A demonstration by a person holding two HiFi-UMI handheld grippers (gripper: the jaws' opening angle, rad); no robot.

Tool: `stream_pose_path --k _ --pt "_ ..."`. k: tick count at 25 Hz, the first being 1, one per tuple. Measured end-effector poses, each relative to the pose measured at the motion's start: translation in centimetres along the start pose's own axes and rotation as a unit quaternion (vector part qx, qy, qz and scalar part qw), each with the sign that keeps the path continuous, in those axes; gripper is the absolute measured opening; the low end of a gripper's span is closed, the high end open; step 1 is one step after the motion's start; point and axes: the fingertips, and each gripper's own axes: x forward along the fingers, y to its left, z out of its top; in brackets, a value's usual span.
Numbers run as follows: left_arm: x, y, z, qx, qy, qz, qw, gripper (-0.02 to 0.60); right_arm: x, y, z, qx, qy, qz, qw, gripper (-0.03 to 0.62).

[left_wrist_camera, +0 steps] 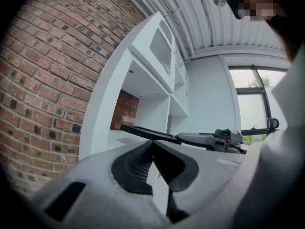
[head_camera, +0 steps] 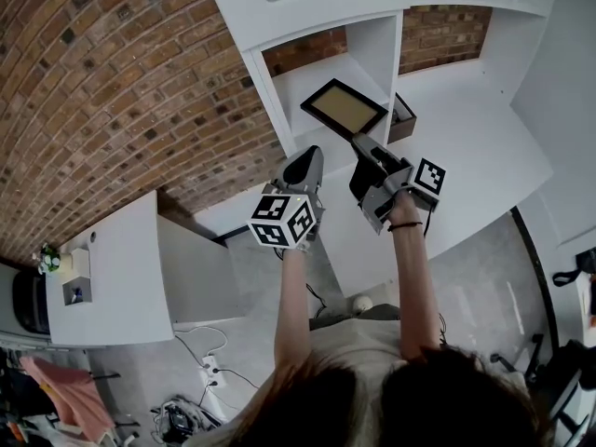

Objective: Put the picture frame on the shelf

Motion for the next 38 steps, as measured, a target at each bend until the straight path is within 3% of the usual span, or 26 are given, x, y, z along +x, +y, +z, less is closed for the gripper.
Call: stream_pose_path --k 38 --pt "5.5 3.4 -0.5 0.006 -0.002 0.031 0.9995 0.011 6.1 -3.4 3.1 0.032 0.052 0.008 0.998 0.066"
